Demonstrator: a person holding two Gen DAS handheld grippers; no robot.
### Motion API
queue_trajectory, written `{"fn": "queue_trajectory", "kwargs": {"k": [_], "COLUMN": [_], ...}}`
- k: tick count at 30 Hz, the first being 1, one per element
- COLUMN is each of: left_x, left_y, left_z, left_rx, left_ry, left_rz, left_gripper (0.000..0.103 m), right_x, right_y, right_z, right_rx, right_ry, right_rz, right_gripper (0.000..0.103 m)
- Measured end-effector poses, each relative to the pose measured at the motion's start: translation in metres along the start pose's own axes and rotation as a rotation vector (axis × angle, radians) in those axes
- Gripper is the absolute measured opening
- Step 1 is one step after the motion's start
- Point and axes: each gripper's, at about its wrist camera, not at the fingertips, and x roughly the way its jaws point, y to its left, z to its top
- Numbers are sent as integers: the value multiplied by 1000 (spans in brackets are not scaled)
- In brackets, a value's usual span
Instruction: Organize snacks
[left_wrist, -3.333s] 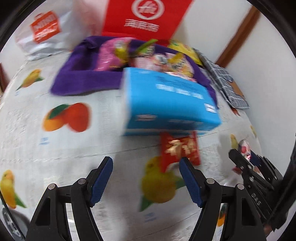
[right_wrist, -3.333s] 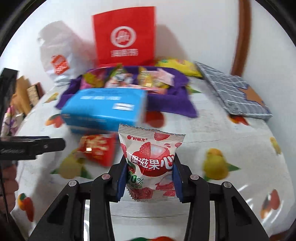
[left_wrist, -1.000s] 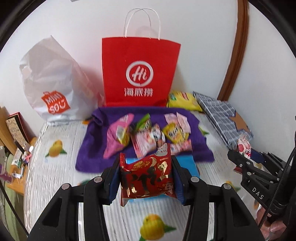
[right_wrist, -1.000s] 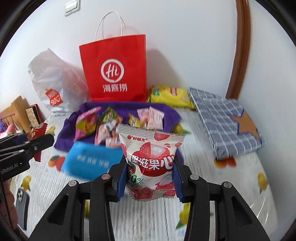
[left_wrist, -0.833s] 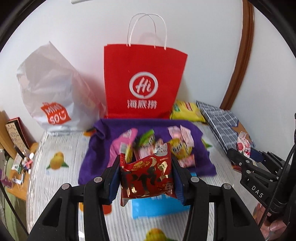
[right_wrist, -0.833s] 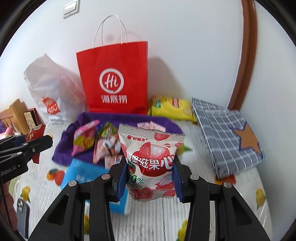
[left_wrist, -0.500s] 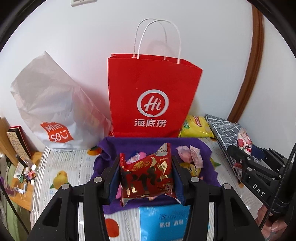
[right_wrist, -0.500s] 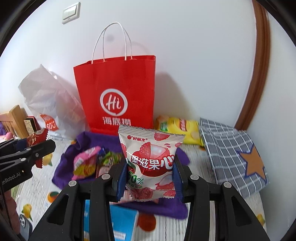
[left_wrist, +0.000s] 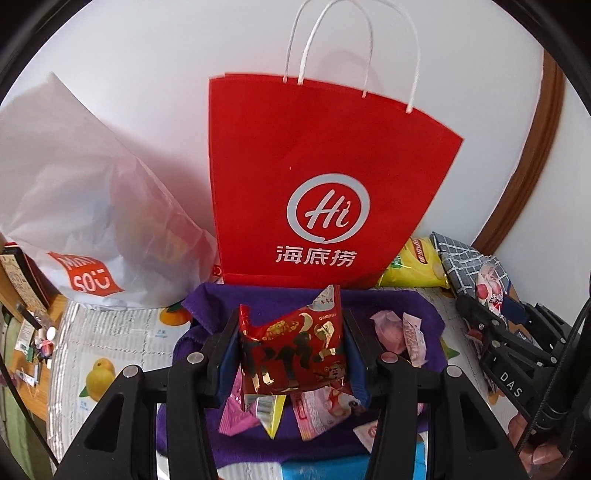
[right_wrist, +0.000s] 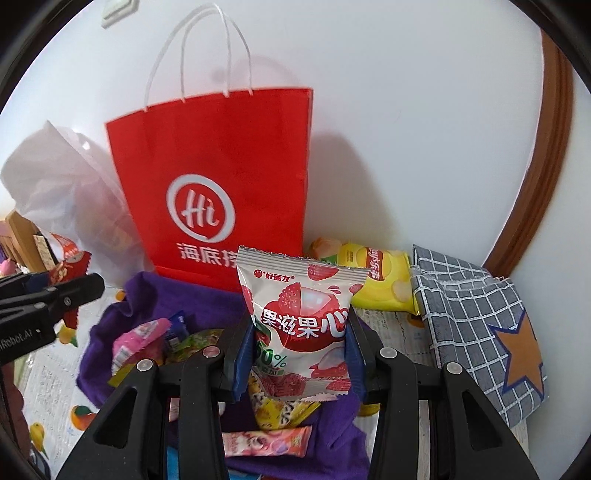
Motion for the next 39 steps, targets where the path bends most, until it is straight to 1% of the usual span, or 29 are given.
{"fn": "queue_trajectory", "kwargs": {"k": [4,5,7,8,11,14,19,21,25,27,31,33,39], "left_x": [23,28,32,33,39,49,62,67,73,78,84,86,88], "left_y": [2,3,5,6,5,-1,-11,-14,-18,-19,-18,-20,-23], "left_z": [-3,-3,-4,-5,-9,-11,-18,-20,-24,-26,-28,-28,-30], "left_rx": [1,3,-3,-6,-3,7,31,40,57,54,50,52,69], "left_ry": [46,62,68,74,98,124,172,189,213,239,269,272,273], "left_rz": [0,1,-3,-8,-30,-49,-72,-80,-67,-52,-47,-39,-18], "left_gripper": [47,47,47,47,47,47,47,47,48,48,49,50,50], "right_x": [22,29,40,42,50,61,78,83,88,89,93,95,95], "right_y": [-7,-8,-7,-7,-7,-7,-9,-8,-5,-4,0,1,2], "right_z": [-7,-9,-11,-13,-17,-21,-29,-31,-34,-35,-36,-36,-37], "right_rx": [26,28,12,8,-16,-35,-32,-39,-51,-50,-59,-60,-66], "right_ry": [35,54,85,84,113,149,225,243,270,275,291,304,305], "right_rz": [16,18,6,-1,10,3,29,35,47,47,44,44,50], "right_gripper": [43,43,43,43,43,43,43,43,44,45,45,45,45]}}
